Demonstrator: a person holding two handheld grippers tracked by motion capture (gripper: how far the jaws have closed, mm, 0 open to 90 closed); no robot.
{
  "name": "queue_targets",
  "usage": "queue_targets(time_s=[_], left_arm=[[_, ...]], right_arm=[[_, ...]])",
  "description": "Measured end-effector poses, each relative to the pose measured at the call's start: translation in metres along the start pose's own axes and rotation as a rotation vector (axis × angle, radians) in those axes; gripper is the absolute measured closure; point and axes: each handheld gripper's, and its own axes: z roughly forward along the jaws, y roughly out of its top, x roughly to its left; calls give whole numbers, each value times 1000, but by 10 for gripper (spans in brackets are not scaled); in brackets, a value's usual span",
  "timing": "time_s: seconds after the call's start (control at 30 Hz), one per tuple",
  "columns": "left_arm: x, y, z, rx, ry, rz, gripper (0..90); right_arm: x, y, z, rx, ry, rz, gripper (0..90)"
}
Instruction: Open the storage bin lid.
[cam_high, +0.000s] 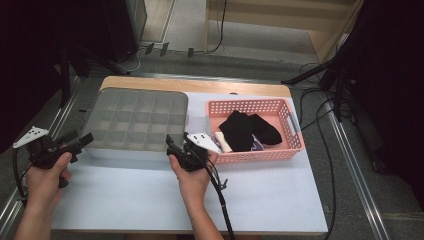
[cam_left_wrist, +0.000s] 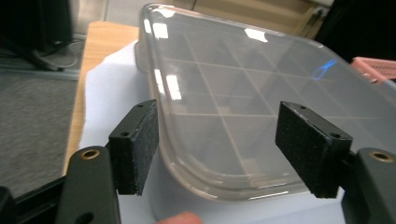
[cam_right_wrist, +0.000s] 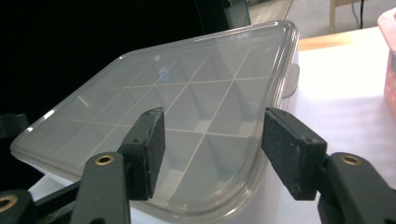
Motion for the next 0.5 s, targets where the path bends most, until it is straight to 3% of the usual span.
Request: queue_targets(time_s=[0.1,0.17,0.27,0.4,0.5], left_arm=[[-1,-1,2,3,26,12,286],[0,-3,5,23,38,15,270],[3,-5,12,46,17,-6,263],[10,-2,23,53,-2,18,272],[18,-1,27,60,-44,-20,275]], right_arm=[[-2,-1,5,17,-40,-6,363],[-7,-3,10,43,-47,20,349],[-13,-3,19,81,-43,40,317],[-16,2,29,105,-36,28,283],[-21,7,38,129,-4,44,281]])
